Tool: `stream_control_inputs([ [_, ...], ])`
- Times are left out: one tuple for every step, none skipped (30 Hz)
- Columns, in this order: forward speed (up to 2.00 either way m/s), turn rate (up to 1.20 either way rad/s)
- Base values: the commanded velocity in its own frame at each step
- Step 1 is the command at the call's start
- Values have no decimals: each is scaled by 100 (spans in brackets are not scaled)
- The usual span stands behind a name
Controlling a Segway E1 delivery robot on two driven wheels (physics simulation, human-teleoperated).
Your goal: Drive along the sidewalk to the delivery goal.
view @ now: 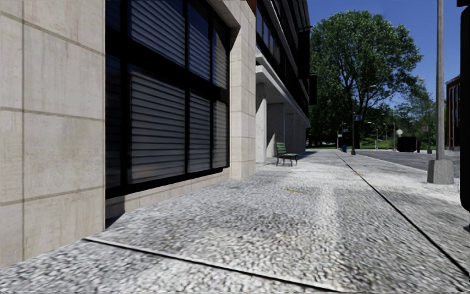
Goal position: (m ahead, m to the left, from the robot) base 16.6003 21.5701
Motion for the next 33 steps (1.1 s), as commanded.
stream_control_inputs([
  [166, -100],
  [166, -100],
  [166, -114],
  [166, -120],
  [166, -120],
  [166, -120],
  [166, -120],
  [166, -120],
  [166, -120],
  [166, -120],
  [166, -120],
  [166, -120],
  [166, -120],
  [166, -120],
  [166, -120],
  [166, -120],
  [166, -120],
  [166, -118],
  [166, -41],
  [166, 0],
  [166, 0],
  [166, 0],
  [166, 0],
  [166, 0],
  [166, 0],
  [166, 0],
  [166, 0],
  [166, 0],
  [166, 2],
  [166, 53],
  [166, 120],
  [166, 120],
  [166, 120],
])
